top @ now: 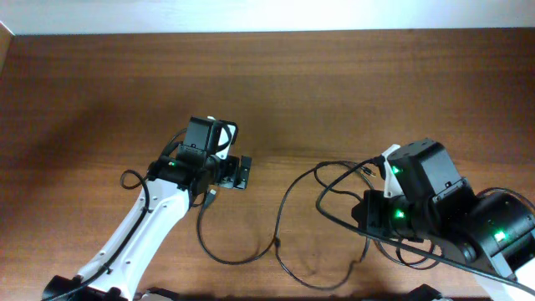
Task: Untangle cables
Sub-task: 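Grasp a black cable near the center with the right gripper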
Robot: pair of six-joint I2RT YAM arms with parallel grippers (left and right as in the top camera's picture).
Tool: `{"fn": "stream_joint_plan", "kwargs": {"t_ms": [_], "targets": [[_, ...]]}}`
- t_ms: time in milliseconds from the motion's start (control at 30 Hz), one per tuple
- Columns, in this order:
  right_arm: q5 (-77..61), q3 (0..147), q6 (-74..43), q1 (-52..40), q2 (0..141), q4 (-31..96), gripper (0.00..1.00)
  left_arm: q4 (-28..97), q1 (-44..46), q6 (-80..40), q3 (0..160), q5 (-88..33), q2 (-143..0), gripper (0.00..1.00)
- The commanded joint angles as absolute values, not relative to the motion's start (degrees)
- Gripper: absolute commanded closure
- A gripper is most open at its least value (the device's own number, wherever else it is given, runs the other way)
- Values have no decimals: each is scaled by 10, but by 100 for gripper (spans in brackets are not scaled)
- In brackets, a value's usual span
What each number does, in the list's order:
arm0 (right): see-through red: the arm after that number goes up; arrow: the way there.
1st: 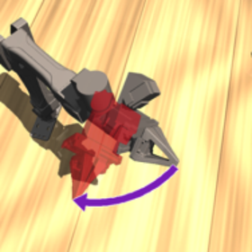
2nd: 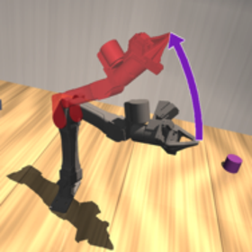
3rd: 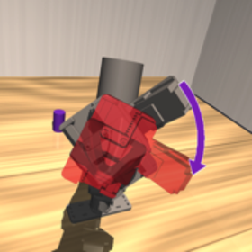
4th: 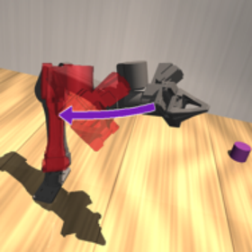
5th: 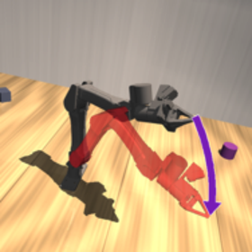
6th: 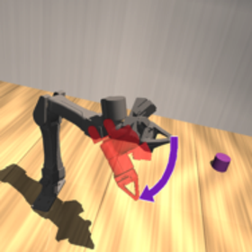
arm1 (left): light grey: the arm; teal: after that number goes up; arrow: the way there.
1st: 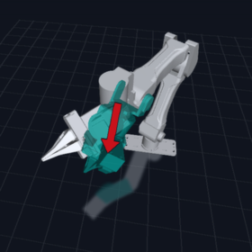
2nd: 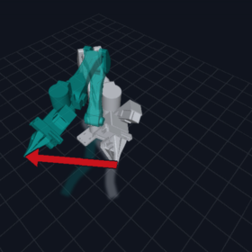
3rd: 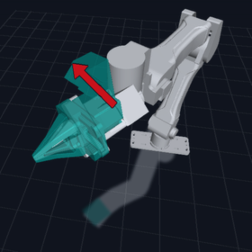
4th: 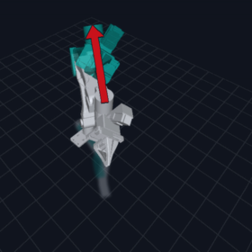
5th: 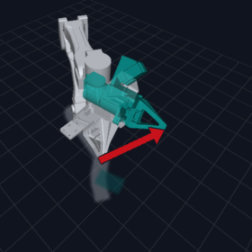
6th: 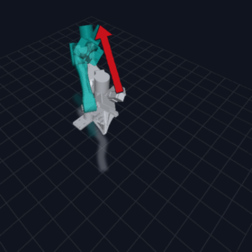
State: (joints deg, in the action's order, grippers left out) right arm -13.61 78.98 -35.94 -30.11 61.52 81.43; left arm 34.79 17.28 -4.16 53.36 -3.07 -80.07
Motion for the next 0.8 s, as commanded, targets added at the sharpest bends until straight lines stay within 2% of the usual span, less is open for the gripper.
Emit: {"fn": "stream_joint_plan", "kwargs": {"t_ms": [0,333,467,567,633,767], "targets": [[-147,803,-343,-304,615,813,96,348,171,-47,540,-37,-803,1],[-146,803,-343,-304,615,808,96,342,171,-47,540,-50,-803,1],[-143,803,-343,-304,615,807,96,342,171,-39,540,-180,-803,1],[-143,803,-343,-304,615,801,96,355,177,136,540,-369,-803,1],[-143,803,-342,-304,615,802,96,366,179,177,540,-403,-803,1],[-143,803,-342,-304,615,801,96,374,179,177,540,-404,-803,1]]}}
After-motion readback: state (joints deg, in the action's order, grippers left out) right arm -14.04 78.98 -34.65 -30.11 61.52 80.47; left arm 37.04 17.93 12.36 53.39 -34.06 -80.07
